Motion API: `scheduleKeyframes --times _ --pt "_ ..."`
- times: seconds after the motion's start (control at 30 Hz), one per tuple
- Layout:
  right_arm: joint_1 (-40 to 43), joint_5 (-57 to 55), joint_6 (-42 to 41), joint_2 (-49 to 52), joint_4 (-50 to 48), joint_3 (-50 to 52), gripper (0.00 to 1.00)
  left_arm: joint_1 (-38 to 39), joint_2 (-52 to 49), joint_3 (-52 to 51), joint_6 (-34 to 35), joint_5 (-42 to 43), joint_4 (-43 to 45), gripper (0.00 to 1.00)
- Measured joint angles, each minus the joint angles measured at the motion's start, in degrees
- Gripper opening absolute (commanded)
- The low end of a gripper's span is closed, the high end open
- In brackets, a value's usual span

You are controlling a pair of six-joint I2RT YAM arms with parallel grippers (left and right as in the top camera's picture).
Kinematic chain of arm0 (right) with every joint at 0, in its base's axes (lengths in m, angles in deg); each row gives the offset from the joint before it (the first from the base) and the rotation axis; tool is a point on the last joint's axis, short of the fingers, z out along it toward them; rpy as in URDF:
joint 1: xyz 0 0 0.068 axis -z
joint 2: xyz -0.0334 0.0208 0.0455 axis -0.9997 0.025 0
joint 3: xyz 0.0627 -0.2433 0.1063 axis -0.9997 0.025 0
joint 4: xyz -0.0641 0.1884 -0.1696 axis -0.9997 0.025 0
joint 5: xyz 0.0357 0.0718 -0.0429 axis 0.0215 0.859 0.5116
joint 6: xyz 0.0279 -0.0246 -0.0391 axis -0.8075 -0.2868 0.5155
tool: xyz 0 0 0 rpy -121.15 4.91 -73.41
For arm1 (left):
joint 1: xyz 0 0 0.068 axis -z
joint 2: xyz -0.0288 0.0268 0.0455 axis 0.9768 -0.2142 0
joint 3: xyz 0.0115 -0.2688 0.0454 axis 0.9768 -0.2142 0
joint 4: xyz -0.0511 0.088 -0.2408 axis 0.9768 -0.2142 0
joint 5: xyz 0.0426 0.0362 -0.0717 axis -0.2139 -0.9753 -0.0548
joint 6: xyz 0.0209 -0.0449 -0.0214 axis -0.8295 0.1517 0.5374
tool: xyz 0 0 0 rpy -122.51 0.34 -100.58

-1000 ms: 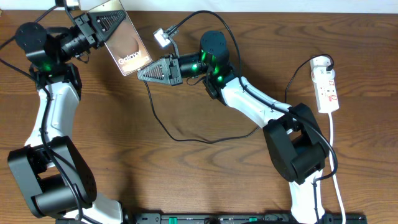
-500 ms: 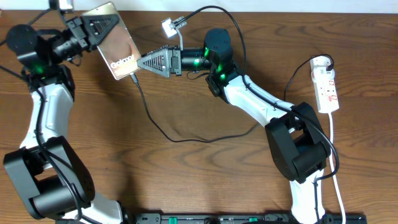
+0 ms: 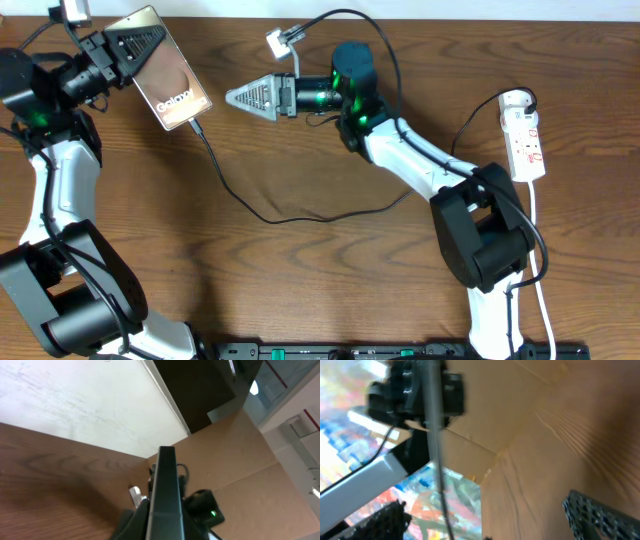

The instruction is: Plug charger to phone and switch on socket

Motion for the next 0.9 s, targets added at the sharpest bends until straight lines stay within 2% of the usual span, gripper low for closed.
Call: scheduleKeyframes --times 0.37,0.47,0.5,0.63,0.73,0.9 --pt "5.5 -5.1 10.7 0.0 26.3 -0.2 0.99 -0.1 0.0 0.0 0.0 1.5 -0.6 0.07" --pt "5.8 -7.9 14.5 0.0 34.7 -0.6 0.99 0.2 0.0 0.0 -0.6 1.6 -1.2 0.07" --pt "5.9 -10.7 17.6 0.0 41.5 -1.3 0.99 0.4 0.0 0.0 -1.0 1.6 -2.0 0.07" --pt "5.9 -19.8 24.5 -0.1 58.4 -5.0 0.99 1.8 0.0 -0.1 -4.8 1.6 -8.9 0.07" --pt "5.9 -28.4 28.6 -0.3 70.6 -10.8 0.99 3.2 0.0 -0.4 -9.9 1.4 -18.3 0.07" --pt "5.9 -40.0 32.3 -1.3 82.7 -19.8 0.99 5.3 -0.1 -1.0 -19.8 0.3 -32.1 0.07"
